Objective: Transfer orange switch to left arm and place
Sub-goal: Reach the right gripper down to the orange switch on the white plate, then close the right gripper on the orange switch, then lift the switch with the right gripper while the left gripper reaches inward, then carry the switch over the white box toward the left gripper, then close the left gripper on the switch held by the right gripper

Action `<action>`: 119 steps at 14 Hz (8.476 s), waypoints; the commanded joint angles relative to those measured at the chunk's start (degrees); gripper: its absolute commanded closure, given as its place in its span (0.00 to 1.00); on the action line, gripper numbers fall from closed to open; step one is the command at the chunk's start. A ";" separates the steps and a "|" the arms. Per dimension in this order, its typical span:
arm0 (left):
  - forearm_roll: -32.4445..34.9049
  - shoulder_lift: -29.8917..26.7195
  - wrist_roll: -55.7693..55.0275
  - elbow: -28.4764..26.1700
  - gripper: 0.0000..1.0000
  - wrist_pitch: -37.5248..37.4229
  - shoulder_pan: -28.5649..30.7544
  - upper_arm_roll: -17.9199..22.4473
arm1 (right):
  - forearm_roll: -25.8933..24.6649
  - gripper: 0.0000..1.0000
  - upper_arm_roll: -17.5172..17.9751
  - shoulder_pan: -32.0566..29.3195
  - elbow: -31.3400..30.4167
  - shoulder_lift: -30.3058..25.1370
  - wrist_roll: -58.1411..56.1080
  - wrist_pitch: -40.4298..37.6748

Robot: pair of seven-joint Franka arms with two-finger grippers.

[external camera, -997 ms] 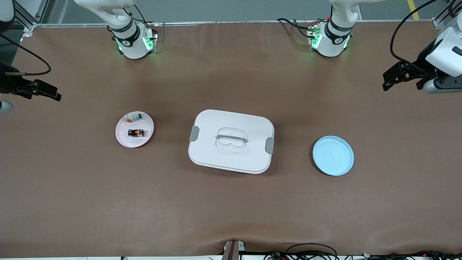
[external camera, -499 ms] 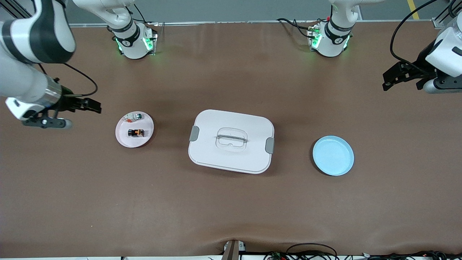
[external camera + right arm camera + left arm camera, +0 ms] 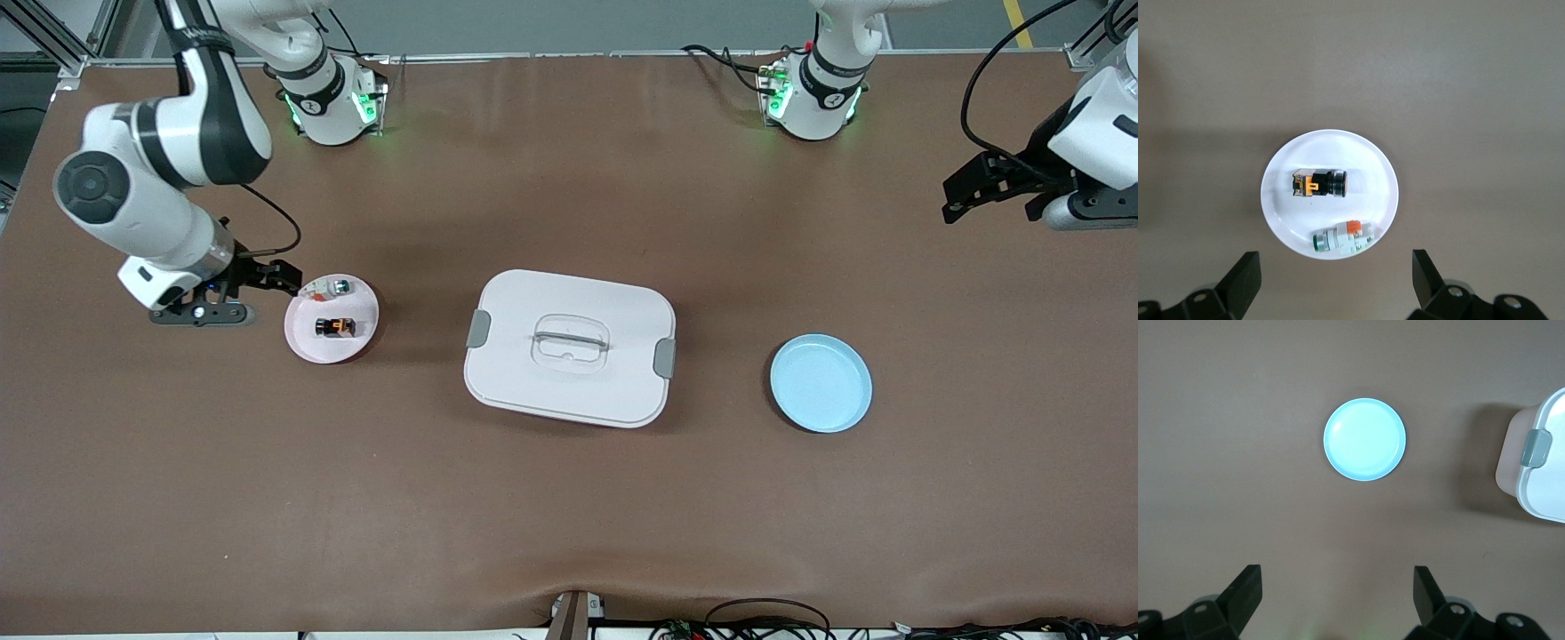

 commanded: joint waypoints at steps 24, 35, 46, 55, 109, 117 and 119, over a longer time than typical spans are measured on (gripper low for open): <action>-0.08 -0.19 1.19 0.22 0.00 -0.72 0.25 -0.10 | -8.66 0.00 -0.82 3.28 -7.03 16.33 6.27 24.95; -0.08 -0.37 1.19 -0.21 0.00 -0.80 0.25 -0.18 | -8.66 0.00 -0.82 2.75 -6.50 19.23 6.98 26.36; -0.17 -0.28 1.19 -0.30 0.00 -0.72 0.07 -0.18 | -8.57 0.51 -0.73 2.66 -6.15 19.76 8.73 25.65; -0.17 -0.28 1.19 -0.48 0.00 -0.72 -0.11 -0.27 | -7.26 1.00 -0.12 2.39 -0.72 15.73 13.28 10.23; -40.42 14.48 -1.27 2.59 0.10 31.79 -9.16 -9.68 | 40.03 1.00 3.57 29.82 67.50 33.82 116.40 10.71; -40.51 16.86 -1.53 5.93 0.14 32.68 -9.77 -9.68 | 40.03 1.00 3.57 30.43 68.64 33.82 117.72 10.89; -40.34 17.30 -3.72 6.64 0.14 33.38 -10.56 -9.68 | 40.03 1.00 3.49 30.43 69.08 34.35 118.24 11.06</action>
